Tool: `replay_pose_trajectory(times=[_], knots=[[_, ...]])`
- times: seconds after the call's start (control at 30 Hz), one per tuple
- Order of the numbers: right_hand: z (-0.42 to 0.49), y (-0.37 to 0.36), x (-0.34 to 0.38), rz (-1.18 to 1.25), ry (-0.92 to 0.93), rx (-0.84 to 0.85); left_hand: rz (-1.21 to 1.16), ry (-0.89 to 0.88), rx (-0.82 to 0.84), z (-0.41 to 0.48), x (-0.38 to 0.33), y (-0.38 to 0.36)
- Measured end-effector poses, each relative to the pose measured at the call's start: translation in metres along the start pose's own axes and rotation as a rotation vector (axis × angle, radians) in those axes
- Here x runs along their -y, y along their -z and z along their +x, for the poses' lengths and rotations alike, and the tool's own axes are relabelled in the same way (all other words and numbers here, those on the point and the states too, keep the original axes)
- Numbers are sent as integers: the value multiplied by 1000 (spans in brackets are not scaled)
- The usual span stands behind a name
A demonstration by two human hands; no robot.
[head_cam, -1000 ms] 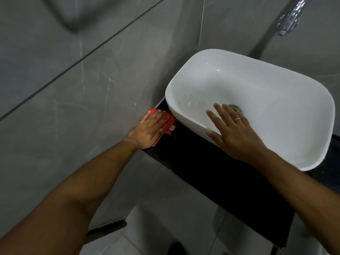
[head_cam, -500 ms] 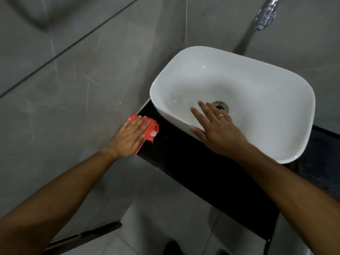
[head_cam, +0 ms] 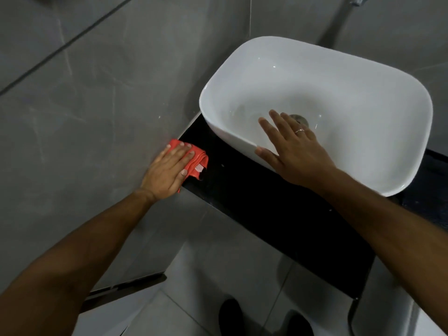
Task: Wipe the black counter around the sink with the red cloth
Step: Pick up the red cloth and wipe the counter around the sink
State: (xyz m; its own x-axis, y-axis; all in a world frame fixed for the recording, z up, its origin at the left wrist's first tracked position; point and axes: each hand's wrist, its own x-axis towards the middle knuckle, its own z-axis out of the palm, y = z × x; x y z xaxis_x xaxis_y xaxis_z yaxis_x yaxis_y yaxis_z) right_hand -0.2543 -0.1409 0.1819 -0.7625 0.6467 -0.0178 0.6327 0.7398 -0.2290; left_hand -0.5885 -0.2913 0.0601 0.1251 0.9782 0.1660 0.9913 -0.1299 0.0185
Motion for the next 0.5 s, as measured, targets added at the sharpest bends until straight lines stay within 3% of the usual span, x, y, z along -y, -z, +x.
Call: replay_pose_trajectory(times=[0.2, 0.37, 0.5], knots=[[2, -5, 0, 36, 35, -19, -26, 7, -268, -4, -37, -22], [3, 0, 2, 130, 51, -68, -71, -10, -326, -2, -111, -31], [-10, 9, -5, 366, 9, -164, -111, -12, -375, -2, -172, -36]])
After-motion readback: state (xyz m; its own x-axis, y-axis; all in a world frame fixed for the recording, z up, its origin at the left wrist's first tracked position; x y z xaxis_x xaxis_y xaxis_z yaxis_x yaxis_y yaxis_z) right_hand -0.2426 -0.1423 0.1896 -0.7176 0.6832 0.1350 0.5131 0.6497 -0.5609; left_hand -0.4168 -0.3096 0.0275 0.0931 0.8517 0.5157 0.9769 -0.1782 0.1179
